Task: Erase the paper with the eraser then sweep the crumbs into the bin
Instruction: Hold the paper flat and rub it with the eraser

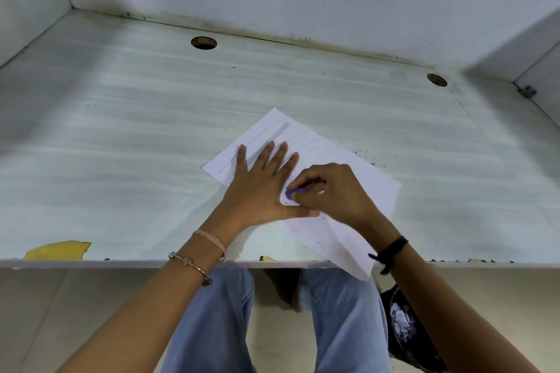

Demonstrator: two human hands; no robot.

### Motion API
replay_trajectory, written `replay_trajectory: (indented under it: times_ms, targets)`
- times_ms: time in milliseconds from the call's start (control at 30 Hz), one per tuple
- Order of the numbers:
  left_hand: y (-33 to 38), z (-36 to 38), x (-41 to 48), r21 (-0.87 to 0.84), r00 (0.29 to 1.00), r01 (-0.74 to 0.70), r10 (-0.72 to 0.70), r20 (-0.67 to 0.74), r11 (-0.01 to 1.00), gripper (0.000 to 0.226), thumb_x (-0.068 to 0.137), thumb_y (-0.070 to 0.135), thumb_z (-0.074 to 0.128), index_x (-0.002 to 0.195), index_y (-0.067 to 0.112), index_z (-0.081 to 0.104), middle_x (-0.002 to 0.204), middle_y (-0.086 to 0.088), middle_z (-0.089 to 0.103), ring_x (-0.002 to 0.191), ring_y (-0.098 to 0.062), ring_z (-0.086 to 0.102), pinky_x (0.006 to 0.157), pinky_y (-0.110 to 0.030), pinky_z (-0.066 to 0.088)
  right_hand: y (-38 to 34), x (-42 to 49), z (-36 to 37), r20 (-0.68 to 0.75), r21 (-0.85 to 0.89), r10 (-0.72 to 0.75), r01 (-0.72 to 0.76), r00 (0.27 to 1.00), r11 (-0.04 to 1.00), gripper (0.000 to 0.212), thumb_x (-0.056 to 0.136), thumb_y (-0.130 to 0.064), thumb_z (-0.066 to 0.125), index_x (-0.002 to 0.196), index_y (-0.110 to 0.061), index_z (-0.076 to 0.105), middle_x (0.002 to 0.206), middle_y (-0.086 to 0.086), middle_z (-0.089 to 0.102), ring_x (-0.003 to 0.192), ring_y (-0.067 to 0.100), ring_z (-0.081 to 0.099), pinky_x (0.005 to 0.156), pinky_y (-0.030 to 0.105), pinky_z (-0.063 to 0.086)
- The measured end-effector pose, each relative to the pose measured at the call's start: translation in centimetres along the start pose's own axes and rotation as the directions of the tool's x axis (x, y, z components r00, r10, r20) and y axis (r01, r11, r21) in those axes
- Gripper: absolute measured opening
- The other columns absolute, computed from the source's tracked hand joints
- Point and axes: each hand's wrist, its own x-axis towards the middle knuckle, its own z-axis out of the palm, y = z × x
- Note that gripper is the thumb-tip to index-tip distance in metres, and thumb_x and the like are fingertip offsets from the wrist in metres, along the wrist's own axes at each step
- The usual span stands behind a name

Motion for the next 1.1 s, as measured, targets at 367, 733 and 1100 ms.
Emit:
replay_trajectory:
  times_ms: [367,733,1100]
  targets:
    - [0.0,-0.1,0.0,-0.007,1.0,0.014,-0.014,-0.005,1.0,0.119,0.059,0.099,0.01,0.155,0.032,-0.009,0.162,0.004,-0.019,0.148,-0.016,-0.021,0.113,-0.064,-0.011,1.0,0.9,-1.0,-0.074,0.015,0.025,-0.024,0.997,1.0,0.012,0.074,-0.005,0.074,0.08,-0.016,0.077,0.076,-0.003,0.073,0.07,0.006,0.065,0.064,0.01,0.046]
    - [0.0,0.0,0.0,-0.025,1.0,0.019,-0.019,-0.012,1.0,0.117,0.061,0.099,0.013,0.155,0.033,-0.009,0.162,0.005,-0.02,0.148,-0.016,-0.022,0.113,-0.063,-0.012,1.5,1.7,-1.6,-0.201,0.03,0.077,-0.072,0.976,0.997,0.013,0.074,-0.003,0.072,0.079,-0.015,0.077,0.07,-0.009,0.069,0.062,-0.002,0.059,0.059,0.004,0.041]
    - [0.2,-0.5,-0.2,-0.041,1.0,0.008,-0.007,0.023,0.999,0.113,0.064,0.095,0.014,0.154,0.032,-0.011,0.161,0.005,-0.022,0.146,-0.014,-0.025,0.113,-0.062,-0.015,3.6,1.8,-2.3,-0.219,0.179,0.156,-0.118,0.963,0.977,0.009,0.078,-0.007,0.073,0.084,-0.013,0.076,0.082,-0.002,0.074,0.067,-0.002,0.06,0.064,0.005,0.044]
